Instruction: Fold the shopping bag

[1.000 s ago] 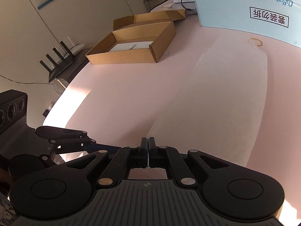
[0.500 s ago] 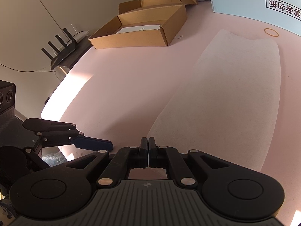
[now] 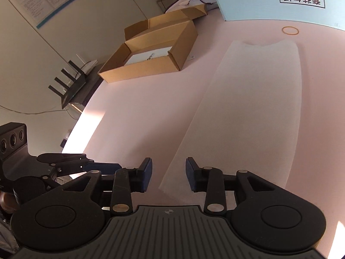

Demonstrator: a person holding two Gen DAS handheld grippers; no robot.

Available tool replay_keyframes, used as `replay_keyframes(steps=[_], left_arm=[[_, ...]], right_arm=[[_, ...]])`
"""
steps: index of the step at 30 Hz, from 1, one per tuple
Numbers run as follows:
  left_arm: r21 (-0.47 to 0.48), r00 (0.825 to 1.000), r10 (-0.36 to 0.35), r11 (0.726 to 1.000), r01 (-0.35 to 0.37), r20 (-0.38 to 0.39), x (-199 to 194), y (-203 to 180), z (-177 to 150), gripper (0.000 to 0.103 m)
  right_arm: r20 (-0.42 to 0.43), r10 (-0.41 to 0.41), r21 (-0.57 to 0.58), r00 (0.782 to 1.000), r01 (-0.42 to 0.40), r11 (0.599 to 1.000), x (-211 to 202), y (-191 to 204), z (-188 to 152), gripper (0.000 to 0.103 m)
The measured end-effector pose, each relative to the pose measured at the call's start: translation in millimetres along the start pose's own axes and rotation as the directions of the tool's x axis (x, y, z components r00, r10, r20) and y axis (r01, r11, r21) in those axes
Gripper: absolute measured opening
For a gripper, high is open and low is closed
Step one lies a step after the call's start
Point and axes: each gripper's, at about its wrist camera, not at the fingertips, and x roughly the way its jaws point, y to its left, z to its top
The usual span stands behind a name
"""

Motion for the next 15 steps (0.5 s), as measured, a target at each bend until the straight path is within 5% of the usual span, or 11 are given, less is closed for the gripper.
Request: replay_keyframes(steps=[3,8,11,13,15], left_arm=[[0.005,0.995,0.0,1.0,0.0,0.101,-4.0,-1.9,25.4,0.061],[0.06,0.963,-0.102,0.994,0.089,0.251,38.0,-25.3,87.5,0.055],[0.078,0.97,-0.09,0.994,0.074,0.225,82.9,-37.0,110.1,0.04],[0.079,0.98,-0.054,0.996,0.04,0.189,107.9,-37.1,115.1,0.025],[0.089,0.989,-0.008,0.996,-0.005,0.149,129.1,-34.4,116.5,0.023]], right_arm=[[0.112,-0.07,0.085,0.991,0.061,0.995,-22.4,-19.3,0.3,0.009],[0.263,-0.259,0.162,0.93,0.222,0.962,-38.3,-49.2,9.0,0.003],[0.316,-0.304,0.158,0.899,0.266,0.951,-41.0,-61.3,17.5,0.003],[0.334,-0.295,0.124,0.895,0.268,0.955,-34.4,-66.9,23.3,0.003],[0.329,-0.266,0.09,0.906,0.25,0.964,-22.9,-72.9,28.1,0.003]])
